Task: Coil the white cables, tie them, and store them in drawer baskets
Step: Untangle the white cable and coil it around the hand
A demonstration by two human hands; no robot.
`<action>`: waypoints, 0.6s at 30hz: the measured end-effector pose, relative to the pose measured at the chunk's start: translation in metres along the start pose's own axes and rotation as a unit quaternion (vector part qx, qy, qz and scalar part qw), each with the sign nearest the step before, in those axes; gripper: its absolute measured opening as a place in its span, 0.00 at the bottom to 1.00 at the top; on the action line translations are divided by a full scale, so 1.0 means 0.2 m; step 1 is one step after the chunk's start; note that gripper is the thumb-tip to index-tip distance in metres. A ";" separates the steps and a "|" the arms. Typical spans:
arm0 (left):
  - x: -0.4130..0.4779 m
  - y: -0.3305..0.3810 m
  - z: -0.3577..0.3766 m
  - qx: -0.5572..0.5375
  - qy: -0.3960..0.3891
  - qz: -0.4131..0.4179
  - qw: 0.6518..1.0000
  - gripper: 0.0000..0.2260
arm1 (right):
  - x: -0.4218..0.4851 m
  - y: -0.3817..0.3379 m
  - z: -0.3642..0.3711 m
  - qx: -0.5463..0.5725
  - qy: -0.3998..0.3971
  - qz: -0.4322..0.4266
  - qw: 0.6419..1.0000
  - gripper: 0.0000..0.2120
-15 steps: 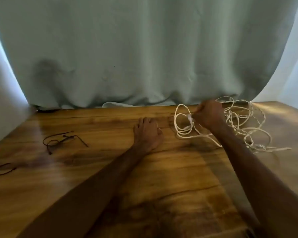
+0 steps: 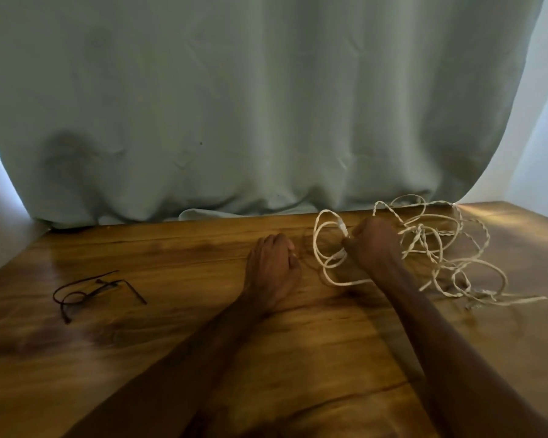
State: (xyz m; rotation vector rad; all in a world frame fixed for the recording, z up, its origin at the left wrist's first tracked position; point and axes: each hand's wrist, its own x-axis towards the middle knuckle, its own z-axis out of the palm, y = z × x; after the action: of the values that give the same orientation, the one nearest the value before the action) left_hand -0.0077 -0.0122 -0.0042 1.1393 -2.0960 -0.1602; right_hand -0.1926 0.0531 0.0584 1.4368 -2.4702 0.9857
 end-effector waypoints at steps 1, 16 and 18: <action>0.00 0.01 -0.01 -0.027 0.019 -0.004 0.999 0.07 | -0.02 -0.02 -0.01 0.006 0.023 -0.004 1.000 0.12; 0.02 0.16 -0.21 -0.310 -0.061 0.022 0.949 0.04 | -0.15 -0.17 -0.07 0.181 0.043 -0.172 0.967 0.07; 0.04 0.14 -0.23 -0.316 -0.034 -0.012 0.948 0.04 | -0.13 -0.13 -0.10 0.202 0.025 -0.162 0.965 0.07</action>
State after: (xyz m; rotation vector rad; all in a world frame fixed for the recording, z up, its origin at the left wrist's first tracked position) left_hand -0.0006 0.0090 0.0452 0.7685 -1.8721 -0.8285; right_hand -0.1617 0.0763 0.0762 1.8264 -1.9769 1.4798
